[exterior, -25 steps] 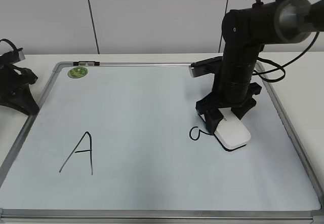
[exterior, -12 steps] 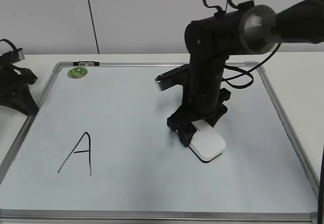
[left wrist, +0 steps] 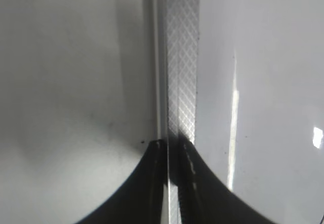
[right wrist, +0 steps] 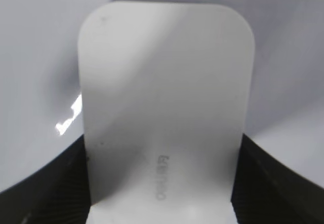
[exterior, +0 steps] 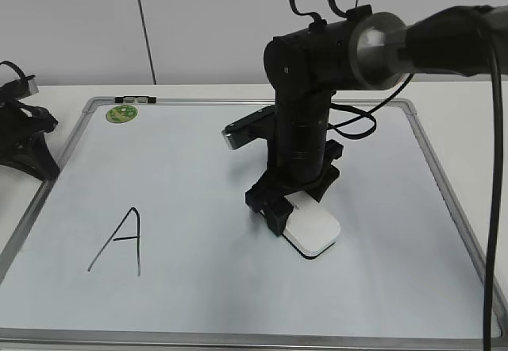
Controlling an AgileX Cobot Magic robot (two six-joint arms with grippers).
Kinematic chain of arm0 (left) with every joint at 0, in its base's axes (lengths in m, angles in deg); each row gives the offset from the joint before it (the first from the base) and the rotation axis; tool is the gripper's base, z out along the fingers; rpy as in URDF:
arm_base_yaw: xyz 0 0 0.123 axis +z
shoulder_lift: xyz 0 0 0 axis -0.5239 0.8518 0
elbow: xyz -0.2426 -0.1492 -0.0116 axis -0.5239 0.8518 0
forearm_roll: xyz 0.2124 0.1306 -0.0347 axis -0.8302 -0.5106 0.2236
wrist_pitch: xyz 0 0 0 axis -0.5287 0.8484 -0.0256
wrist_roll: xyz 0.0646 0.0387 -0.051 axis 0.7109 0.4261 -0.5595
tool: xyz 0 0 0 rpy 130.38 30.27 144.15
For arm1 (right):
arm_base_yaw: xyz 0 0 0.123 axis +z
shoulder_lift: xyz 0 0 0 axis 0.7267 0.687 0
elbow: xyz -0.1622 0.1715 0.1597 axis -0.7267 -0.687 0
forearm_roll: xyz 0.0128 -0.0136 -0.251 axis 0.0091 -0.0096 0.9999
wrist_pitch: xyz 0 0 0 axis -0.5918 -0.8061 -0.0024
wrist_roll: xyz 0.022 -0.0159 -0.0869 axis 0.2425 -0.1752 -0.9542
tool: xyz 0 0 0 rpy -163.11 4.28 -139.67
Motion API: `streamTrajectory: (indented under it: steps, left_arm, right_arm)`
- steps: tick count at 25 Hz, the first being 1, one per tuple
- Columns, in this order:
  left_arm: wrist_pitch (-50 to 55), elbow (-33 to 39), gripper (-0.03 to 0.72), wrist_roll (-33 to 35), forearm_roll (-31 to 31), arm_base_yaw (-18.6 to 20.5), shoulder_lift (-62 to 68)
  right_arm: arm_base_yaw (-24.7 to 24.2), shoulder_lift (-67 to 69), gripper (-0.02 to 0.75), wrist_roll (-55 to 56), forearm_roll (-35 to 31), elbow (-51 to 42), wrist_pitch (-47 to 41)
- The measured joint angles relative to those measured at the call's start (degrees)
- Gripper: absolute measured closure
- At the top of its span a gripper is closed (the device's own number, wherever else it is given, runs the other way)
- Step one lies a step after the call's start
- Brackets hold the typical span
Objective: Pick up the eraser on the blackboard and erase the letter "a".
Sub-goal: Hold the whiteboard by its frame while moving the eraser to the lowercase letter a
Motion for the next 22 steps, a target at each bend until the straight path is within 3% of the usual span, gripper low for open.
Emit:
streamTrajectory:
  steps: [5,12,22]
  left_arm:
    - [0.0,0.0,0.653,0.0,0.0,0.0,0.0]
    - [0.0,-0.1,0.653,0.0,0.0,0.0,0.0]
    - [0.0,-0.1,0.653,0.0,0.0,0.0,0.0]
  right_arm:
    - [-3.0,0.5,0.200,1.1,1.5,1.6,-0.2]
    - [-10.9,0.5,0.200,3.2,4.5,1.9,-0.2]
    - [-10.5,0.5,0.200,3.1,-0.5,3.5,-3.9]
